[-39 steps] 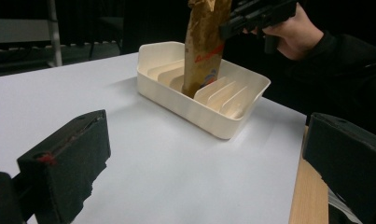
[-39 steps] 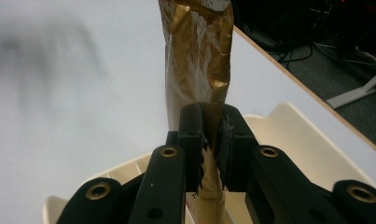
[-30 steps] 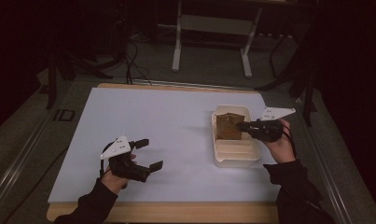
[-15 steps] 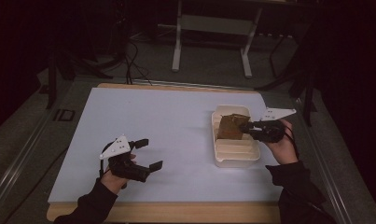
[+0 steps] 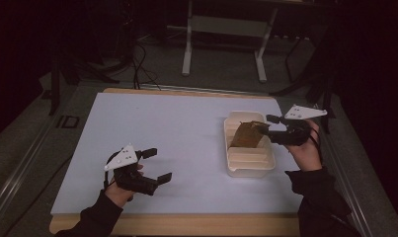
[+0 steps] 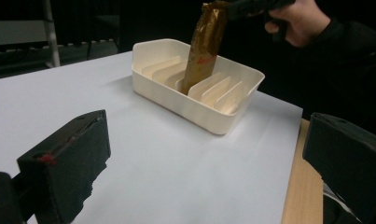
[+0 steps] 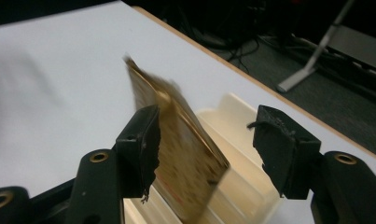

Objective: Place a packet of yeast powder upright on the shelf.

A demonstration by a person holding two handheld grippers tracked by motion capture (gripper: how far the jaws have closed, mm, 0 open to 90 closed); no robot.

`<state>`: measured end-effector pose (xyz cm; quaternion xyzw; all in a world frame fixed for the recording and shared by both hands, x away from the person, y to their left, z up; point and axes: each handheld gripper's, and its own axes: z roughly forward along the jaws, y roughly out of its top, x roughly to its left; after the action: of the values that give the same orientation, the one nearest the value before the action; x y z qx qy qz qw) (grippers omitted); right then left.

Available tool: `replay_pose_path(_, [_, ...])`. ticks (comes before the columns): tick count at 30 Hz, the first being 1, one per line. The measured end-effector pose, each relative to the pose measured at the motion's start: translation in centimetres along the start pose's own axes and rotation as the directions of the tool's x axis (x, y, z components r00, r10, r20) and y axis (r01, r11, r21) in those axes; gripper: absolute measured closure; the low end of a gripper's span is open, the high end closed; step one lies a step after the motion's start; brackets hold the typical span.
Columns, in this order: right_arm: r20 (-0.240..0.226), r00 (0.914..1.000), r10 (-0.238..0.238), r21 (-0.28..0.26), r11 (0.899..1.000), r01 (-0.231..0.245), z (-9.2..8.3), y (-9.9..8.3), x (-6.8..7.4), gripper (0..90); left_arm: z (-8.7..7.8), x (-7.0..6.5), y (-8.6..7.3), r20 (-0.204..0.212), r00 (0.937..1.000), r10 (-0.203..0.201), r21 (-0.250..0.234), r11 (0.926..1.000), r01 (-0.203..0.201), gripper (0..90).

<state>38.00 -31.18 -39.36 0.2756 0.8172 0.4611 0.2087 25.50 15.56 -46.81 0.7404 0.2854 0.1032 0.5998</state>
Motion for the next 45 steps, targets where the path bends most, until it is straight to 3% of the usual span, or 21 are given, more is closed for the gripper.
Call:
replay_pose_path(13, [-0.066, 0.9978, 0.01, -0.081, 0.997, -0.015, -1.2, 2.7, 2.8, 31.4, -1.3, -0.4, -0.1, -0.022, 0.9997, 0.015, 0.01, 0.9998, -0.015, 1.5])
replay_pose_path(25, [-0.113, 0.9936, -0.012, -0.105, 0.995, 0.0, -1.3, 3.8, 7.0, 16.3, -1.7, -0.3, -0.5, -0.034, 0.9994, 0.006, -0.018, 0.9998, -0.007, 1.5])
replay_pose_path(39, [-0.196, 0.9802, 0.031, -0.163, 0.985, -0.063, -1.4, 2.3, 10.5, 10.6, -1.8, -0.3, -0.6, -0.033, 0.9994, 0.012, -0.021, 0.9997, -0.013, 1.5])
replay_pose_path(45, [-0.226, 0.9731, 0.043, -0.153, 0.985, -0.079, -1.1, 1.1, 11.7, 10.6, -1.6, -0.3, -0.8, -0.032, 0.9994, 0.014, -0.011, 0.9998, -0.014, 1.5])
